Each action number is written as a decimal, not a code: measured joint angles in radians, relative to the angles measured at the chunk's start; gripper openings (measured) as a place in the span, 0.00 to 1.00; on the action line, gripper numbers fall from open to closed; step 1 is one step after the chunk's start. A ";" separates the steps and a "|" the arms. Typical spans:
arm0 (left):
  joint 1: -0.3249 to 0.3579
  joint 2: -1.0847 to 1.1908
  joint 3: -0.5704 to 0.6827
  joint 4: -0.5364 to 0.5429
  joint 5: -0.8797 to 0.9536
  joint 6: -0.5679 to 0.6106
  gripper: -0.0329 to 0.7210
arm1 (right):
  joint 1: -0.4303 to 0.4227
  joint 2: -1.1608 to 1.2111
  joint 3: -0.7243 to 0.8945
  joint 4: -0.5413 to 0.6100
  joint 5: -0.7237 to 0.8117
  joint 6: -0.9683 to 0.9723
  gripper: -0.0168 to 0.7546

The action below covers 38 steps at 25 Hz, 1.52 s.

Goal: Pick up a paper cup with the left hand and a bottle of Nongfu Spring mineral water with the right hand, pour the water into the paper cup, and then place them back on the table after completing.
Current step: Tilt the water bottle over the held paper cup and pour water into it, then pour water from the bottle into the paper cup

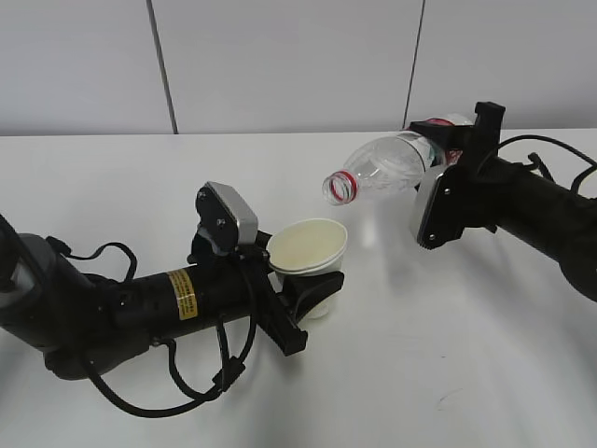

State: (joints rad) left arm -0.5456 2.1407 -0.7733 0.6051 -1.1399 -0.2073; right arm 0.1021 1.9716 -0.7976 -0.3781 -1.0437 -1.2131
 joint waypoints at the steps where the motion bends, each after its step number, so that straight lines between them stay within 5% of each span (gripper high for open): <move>1: 0.000 0.000 0.000 0.000 0.000 0.000 0.56 | 0.000 0.000 0.000 0.000 0.000 -0.008 0.57; 38: 0.000 0.000 0.000 0.033 0.003 0.000 0.56 | 0.000 0.000 0.000 0.000 -0.018 -0.133 0.57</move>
State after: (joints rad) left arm -0.5456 2.1407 -0.7733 0.6376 -1.1370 -0.2073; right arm 0.1021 1.9716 -0.7976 -0.3781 -1.0620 -1.3462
